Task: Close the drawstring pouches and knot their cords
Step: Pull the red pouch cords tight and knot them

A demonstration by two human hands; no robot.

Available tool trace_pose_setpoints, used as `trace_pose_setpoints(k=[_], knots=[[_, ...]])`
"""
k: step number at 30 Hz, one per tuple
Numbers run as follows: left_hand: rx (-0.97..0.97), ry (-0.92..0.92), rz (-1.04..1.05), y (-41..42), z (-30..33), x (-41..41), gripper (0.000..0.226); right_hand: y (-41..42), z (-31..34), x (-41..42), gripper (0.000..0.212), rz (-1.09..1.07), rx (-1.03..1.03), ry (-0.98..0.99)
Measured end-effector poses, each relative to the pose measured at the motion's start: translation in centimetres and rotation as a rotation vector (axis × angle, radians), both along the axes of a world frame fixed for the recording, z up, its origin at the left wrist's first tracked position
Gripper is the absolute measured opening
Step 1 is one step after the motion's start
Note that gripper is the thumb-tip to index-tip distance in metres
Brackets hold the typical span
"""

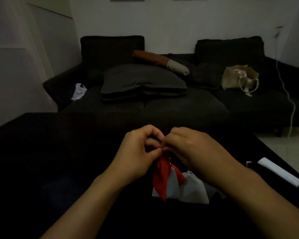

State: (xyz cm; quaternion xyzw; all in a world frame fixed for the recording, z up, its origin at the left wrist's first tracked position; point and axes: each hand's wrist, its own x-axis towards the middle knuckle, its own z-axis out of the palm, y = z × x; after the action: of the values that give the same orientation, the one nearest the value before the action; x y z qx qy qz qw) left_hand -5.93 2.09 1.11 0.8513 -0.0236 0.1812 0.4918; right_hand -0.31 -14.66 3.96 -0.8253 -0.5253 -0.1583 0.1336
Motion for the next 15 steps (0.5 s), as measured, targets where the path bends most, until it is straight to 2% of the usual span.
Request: trace_pose_setpoints(k=[3,5,7,11,15], knots=[[-0.084,0.118,-0.105,0.4,0.5,-0.2,0.036,-0.5,-0.4,0.6,0.016,0.047,0.057,0.023],[-0.168,0.148,-0.151,0.5,0.9,-0.4,0.036,-0.9,-1.0,1.5,0.012,0.050,0.182,0.145],[-0.272,0.131,-0.187,0.4,1.3,-0.6,0.036,-0.9,-1.5,1.8,0.009,0.074,0.377,0.381],[-0.448,0.048,-0.183,0.1,1.3,-0.5,0.036,-0.7,-1.7,1.5,0.007,0.049,0.663,0.984],[-0.439,-0.062,-0.119,-0.3,0.7,-0.2,0.029,0.6,-2.3,0.9,0.012,-0.029,0.868,1.306]])
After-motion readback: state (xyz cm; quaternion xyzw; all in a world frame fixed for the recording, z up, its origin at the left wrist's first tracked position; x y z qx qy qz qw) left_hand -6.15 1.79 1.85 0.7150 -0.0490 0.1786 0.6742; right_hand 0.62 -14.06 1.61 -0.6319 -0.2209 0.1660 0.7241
